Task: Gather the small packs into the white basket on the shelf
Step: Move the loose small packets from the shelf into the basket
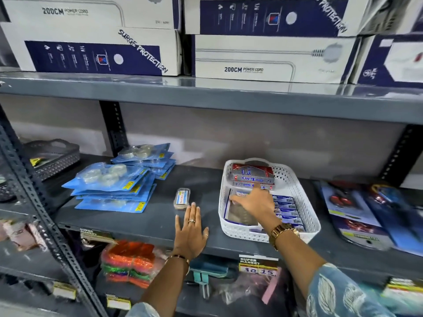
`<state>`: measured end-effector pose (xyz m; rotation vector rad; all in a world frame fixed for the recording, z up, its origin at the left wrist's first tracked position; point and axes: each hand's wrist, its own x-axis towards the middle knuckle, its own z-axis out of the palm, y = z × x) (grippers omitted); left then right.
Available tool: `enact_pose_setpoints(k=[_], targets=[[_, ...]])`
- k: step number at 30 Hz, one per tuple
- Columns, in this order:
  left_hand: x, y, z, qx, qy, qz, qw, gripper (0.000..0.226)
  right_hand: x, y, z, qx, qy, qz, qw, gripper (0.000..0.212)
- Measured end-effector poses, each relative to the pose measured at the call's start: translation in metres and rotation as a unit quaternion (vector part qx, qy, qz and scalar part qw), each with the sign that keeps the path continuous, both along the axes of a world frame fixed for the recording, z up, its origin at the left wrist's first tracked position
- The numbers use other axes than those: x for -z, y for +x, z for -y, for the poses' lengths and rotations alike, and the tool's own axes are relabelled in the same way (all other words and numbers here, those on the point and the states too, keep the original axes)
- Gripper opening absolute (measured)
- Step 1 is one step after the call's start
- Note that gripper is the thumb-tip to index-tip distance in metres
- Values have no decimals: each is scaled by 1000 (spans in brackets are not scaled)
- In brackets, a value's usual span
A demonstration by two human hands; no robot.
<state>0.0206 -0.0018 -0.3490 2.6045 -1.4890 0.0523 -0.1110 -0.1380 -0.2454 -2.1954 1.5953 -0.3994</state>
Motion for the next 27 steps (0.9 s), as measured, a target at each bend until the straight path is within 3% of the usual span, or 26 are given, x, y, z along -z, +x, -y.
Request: enact_pose_setpoints(k=[3,10,17,23,27], targets=[[2,2,-3,-14,-4,-21,1000,70,7,0,-3,18,6,-41,999,94],[2,5,-3,1,-7,-44,999,66,14,10,-1,2,-3,-88,996,71],[3,6,-1,3,-2,-40,999,65,22,20,1,4,-42,-139,989,76],[3,7,-2,8,-1,-41,999,65,17,19,-2,33,-41,-142,988,41],[3,7,-2,4,-5,-37,999,66,16,19,-4,18,-40,-138,989,38]])
